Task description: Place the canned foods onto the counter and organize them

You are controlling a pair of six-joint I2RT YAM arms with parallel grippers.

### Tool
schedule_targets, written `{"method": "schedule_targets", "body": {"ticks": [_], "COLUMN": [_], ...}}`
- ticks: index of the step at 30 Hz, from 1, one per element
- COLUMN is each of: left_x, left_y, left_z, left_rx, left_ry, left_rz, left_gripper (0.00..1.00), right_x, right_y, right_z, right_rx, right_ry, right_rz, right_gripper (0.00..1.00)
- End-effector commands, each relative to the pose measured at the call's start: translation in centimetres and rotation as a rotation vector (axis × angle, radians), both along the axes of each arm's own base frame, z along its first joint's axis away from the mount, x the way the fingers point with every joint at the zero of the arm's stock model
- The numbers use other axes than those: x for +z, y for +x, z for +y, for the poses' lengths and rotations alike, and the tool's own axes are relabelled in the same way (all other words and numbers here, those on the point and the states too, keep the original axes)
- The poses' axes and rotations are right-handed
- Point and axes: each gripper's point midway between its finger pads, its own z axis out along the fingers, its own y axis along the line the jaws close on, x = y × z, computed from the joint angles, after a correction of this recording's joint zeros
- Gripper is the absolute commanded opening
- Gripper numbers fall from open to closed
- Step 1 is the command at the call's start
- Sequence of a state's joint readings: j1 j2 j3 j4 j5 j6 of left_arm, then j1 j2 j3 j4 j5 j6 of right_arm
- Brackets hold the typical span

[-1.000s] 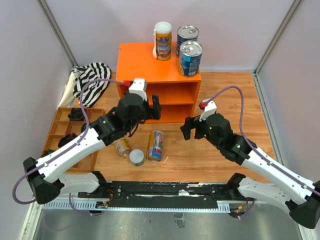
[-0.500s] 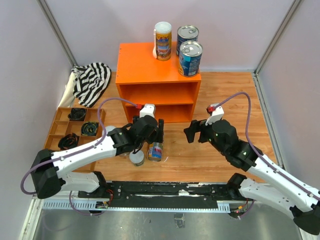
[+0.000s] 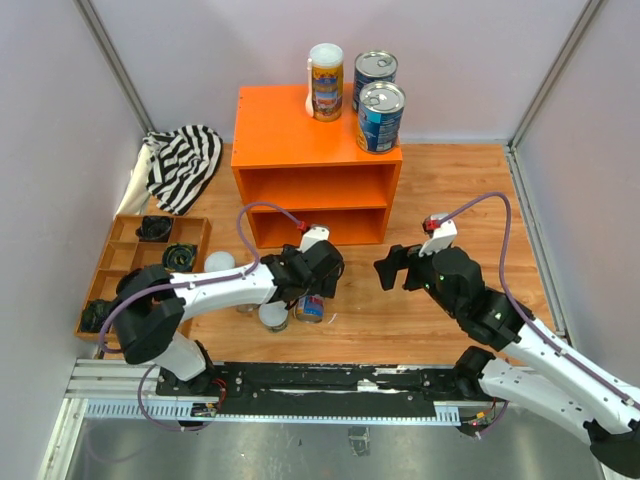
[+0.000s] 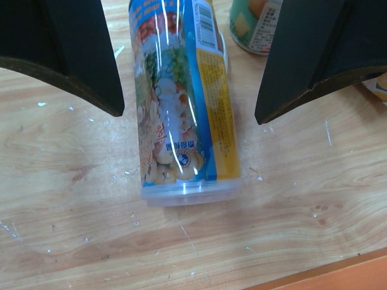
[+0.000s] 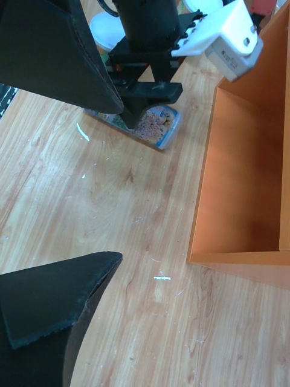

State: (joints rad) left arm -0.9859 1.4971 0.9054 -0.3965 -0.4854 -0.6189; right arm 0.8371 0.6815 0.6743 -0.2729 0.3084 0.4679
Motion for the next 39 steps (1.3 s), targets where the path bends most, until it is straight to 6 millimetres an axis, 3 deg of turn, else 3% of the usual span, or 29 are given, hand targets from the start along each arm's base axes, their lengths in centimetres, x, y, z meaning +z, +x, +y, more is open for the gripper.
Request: {"method": "schedule_targets", "body": {"ticks": [1,12,21,25,28,32,37,39], "left_x": [0.4,-1.9,-2.6,-2.8,-3.1,-2.9,-0.9,0.7], "left_y": [1.2,2.1,2.7,3.0,3.0,2.8,2.3,2.1], "left_z": [-1.5,-2.0,-2.3,-2.6,-2.8,-2.9,-3.2,-3.8], "left_rx": [0.021,0.021,0.007,-0.010,-0.019,-0.031,-0.062,-0.089], "left_ry": [-0.021,-0.011,-0.020,-0.018,-0.018,-0.031,-0.092,-0.136], "left_rz": [-0.028,0.023,0.024,0.026,0.034,0.032,0.000,-0.041], "left_gripper": [0.95,0.96,0.85,0.71,0.53,0.35,0.09,0.02], "right_x": [-0.7,-1.0,-1.2,-1.3,-1.3,-1.3,-1.4,-1.6], "right_y": [-0.3,-0.3,-0.2,-0.2,-0.2,-0.2,-0.2,-0.2], "right_z": [-0.9,-1.4,-1.6,-1.7,-1.7,-1.7,-1.8,-1.9], "right_rx": [-0.025,-0.038,-0.042,-0.044,-0.043,-0.045,-0.048,-0.051], "right_ry": [-0.023,-0.039,-0.050,-0.053,-0.053,-0.055,-0.060,-0.063], "right_rz": [0.003,-0.004,-0.005,-0.005,-0.005,-0.003,-0.002,-0.002], "right_gripper": [0.97,0.97,0.98,0.97,0.98,0.97,0.98,0.97]}}
